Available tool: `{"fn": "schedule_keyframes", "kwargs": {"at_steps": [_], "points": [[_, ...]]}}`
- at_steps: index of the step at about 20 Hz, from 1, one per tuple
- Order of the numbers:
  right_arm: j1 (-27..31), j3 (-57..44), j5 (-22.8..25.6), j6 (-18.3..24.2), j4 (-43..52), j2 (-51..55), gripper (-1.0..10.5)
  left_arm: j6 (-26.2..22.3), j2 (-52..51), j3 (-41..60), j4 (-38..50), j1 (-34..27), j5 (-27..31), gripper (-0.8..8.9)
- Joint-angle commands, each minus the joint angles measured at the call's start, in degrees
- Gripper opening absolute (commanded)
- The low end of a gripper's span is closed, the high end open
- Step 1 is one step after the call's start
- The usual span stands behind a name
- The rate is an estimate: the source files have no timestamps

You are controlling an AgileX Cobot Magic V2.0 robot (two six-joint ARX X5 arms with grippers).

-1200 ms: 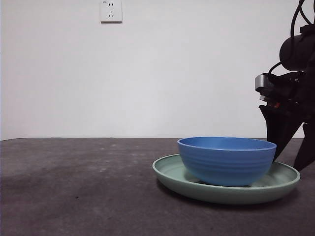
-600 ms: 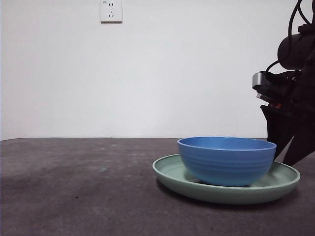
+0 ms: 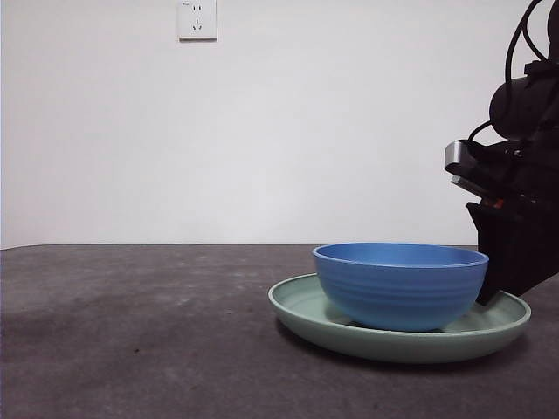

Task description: Pick up the blue bowl, put it on the green plate, put it on desk

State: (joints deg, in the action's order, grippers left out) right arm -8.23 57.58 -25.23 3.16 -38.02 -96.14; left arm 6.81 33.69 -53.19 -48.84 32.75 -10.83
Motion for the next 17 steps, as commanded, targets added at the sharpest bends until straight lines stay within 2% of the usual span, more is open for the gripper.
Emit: {"fn": "schedule_keyframes", "kwargs": {"at_steps": [1, 6, 12, 17], "points": [[-0.26, 0.92, 0.15, 0.02, 0.13, -2.40, 0.1, 0.15, 0.24, -0.87, 0.57, 0.22, -0.15, 5.66], [-0.26, 1.57, 0.61, -0.35, 0.02, -2.58, 0.1, 0.17, 0.24, -0.87, 0.50, 0.22, -0.15, 5.66], [-1.97, 7.69, -0.92, -2.08, -5.81, -2.32, 0.1, 0.15, 0.24, -0.87, 0.50, 0.22, -0.15, 5.66], [-6.78, 12.70, -3.78, -6.43, -6.88, -2.34, 0.1, 0.15, 0.24, -0.85, 0.50, 0.22, -0.15, 5.66]]}}
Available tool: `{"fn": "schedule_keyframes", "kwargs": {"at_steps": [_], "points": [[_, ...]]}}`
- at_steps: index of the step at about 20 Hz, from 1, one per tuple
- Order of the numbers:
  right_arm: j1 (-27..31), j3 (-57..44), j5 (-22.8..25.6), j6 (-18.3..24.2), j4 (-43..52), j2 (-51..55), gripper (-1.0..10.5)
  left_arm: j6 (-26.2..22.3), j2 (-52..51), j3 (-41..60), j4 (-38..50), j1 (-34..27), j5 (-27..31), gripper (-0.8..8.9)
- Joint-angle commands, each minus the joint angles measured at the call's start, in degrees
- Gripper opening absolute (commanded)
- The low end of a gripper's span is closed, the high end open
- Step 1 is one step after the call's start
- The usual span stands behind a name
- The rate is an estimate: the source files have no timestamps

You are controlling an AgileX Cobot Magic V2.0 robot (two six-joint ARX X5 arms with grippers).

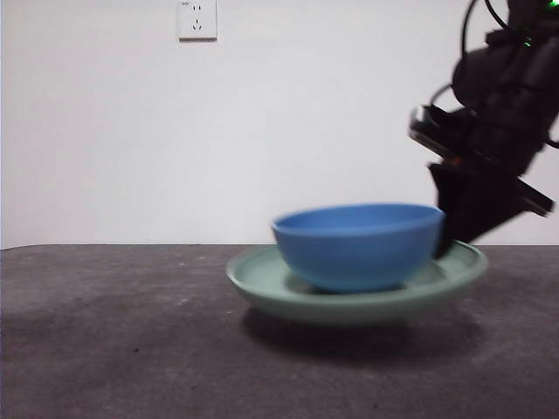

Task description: Pick up the blue bowl, put it on the green plate, put it on desk

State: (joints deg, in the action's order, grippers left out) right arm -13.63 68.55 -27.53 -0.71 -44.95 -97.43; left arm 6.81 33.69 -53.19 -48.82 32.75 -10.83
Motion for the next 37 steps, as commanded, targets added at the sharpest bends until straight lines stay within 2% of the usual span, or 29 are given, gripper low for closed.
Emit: {"fn": "schedule_keyframes", "kwargs": {"at_steps": [1, 9, 16, 20, 23, 24, 26, 28, 29, 32, 37], "points": [[-2.69, 2.03, -1.62, -3.76, 0.77, -1.05, 0.1, 0.15, 0.24, -0.87, 0.50, 0.22, -0.15, 5.66], [-9.99, 2.05, -2.78, -12.63, 9.64, -3.48, 0.1, 0.15, 0.24, -0.87, 0.46, 0.22, -0.15, 5.66], [-13.18, 2.03, -0.79, -14.12, 11.69, -9.84, 0.1, 0.13, 0.24, -0.87, 0.48, 0.22, -0.15, 5.66], [-13.40, 1.95, 0.87, -14.05, 11.72, -10.10, 0.2, 0.13, 0.24, -0.85, 0.57, 0.22, -0.15, 5.66], [-13.40, 1.95, 2.78, -14.01, 11.72, -10.10, 2.3, 0.15, 0.24, -0.87, 0.77, 0.22, -0.15, 5.66], [-13.40, 1.97, 2.78, -13.57, 11.72, -10.03, 2.7, 0.15, 0.24, -0.87, 0.81, 0.22, -0.15, 5.66], [-13.14, 2.47, 4.26, -12.81, 10.97, -9.66, 2.7, 0.15, 0.24, -0.87, 0.87, 0.22, -0.15, 5.66], [-12.68, 3.82, 8.33, -12.55, 8.46, -8.33, 2.9, 0.15, 0.24, -0.87, 0.85, 0.22, -0.15, 5.66], [-12.48, 4.63, 10.58, -12.07, 6.82, -6.86, 3.0, 0.15, 0.24, -0.85, 0.83, 0.22, -0.15, 5.66], [-11.87, 5.68, 13.18, -12.20, 4.66, -0.79, 3.6, 0.15, 0.24, -0.87, 0.79, 0.22, -0.15, 5.66], [-12.07, 5.68, 17.99, -12.11, -3.15, 14.80, 5.9, 0.13, 0.24, -0.87, 0.20, 0.22, -0.15, 5.66]]}}
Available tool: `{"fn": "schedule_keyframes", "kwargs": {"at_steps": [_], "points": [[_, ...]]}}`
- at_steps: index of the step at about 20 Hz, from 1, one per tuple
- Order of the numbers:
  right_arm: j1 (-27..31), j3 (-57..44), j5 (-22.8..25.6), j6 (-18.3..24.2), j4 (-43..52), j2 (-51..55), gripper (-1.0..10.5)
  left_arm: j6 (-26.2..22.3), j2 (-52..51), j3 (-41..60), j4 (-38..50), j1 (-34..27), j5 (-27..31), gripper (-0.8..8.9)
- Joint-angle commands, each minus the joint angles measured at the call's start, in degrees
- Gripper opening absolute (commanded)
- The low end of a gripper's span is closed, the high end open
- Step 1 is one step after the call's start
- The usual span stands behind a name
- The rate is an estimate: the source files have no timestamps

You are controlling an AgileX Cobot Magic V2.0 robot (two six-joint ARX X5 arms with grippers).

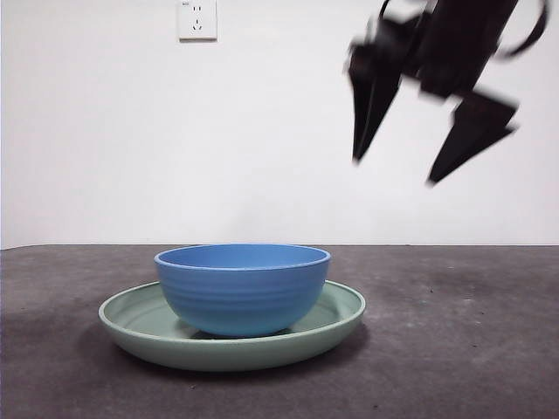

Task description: Pick up the blue bowl, put it on the green plate, put it on desk

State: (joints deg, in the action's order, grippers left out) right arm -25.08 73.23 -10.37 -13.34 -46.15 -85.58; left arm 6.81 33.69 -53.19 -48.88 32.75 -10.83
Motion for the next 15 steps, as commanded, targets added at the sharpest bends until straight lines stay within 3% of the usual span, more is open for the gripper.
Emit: {"fn": "schedule_keyframes", "kwargs": {"at_steps": [1, 7, 15], "points": [[-0.96, 1.01, 1.88, 0.59, -4.37, 6.40, 6.3, 0.13, 0.24, -0.87, 0.20, 0.22, -0.15, 5.66], [-1.42, 0.96, 4.42, 2.91, -20.02, 25.29, 6.5, 0.11, 0.24, -0.85, -0.26, 0.22, -0.15, 5.66], [-1.42, 0.68, 4.42, 5.09, -29.62, 42.97, 6.5, 0.13, 0.24, -0.85, -0.96, 0.22, -0.15, 5.62]]}}
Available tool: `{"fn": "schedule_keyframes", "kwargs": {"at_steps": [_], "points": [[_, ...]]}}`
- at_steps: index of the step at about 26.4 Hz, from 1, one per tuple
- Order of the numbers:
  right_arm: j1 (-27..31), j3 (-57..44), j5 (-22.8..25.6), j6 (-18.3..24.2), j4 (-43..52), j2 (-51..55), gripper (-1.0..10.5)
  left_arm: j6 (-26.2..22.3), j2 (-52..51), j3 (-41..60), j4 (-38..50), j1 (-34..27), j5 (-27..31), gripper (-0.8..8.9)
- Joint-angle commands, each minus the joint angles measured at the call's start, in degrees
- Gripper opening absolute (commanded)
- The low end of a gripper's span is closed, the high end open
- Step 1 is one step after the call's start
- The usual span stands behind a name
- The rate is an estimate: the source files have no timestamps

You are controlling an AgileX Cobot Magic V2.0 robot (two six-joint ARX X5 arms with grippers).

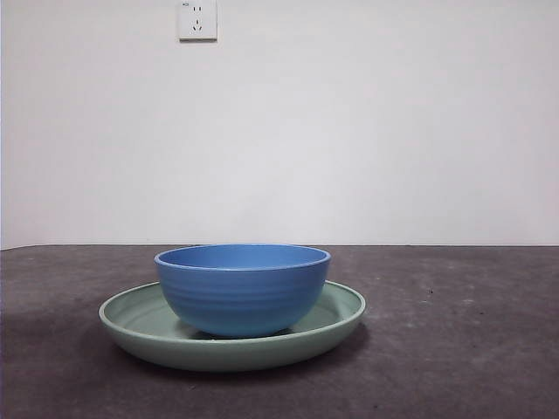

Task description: Pick up the blue bowl, put it on the green plate, put it on desk

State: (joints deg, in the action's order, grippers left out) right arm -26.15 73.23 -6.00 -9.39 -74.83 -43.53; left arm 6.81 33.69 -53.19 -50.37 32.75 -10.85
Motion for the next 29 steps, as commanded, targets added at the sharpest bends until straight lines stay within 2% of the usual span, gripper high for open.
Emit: {"fn": "schedule_keyframes", "kwargs": {"at_steps": [1, 10, 12, 13, 15, 16, 17, 29], "points": [[-0.35, 0.68, 0.04, 1.22, -1.90, 2.32, 6.5, 0.13, 0.24, -0.87, 0.55, 0.22, -0.13, 5.62], [-0.35, 0.68, 0.00, 1.01, -2.54, 6.60, 6.5, 0.15, 0.24, -0.85, 0.66, 0.22, -0.13, 5.61], [-0.35, 0.68, -0.04, 1.05, -2.51, 6.58, 6.1, 0.15, 0.24, -0.87, 0.66, 0.22, -0.13, 5.28], [-0.35, 0.68, -0.31, 1.09, -2.54, 6.56, 4.8, 0.15, 0.24, -0.87, 0.63, 0.22, -0.13, 4.45], [-0.35, 0.68, -0.87, 1.03, -2.47, 6.54, 0.8, 0.15, 0.24, -0.87, 0.63, 0.22, -0.13, 1.76], [-0.35, 0.68, -1.16, 1.07, -2.32, 6.56, -0.1, 0.15, 0.24, -0.87, 0.66, 0.22, -0.13, 0.19], [-0.35, 0.68, -1.38, 1.07, -2.19, 6.58, 0.3, 0.26, 0.24, -0.85, 0.66, 0.22, -0.13, 0.21], [-0.35, 0.70, -1.46, 1.07, -1.38, 6.58, 0.3, 0.20, 0.24, -0.87, 0.66, 0.22, -0.13, 0.27]]}}
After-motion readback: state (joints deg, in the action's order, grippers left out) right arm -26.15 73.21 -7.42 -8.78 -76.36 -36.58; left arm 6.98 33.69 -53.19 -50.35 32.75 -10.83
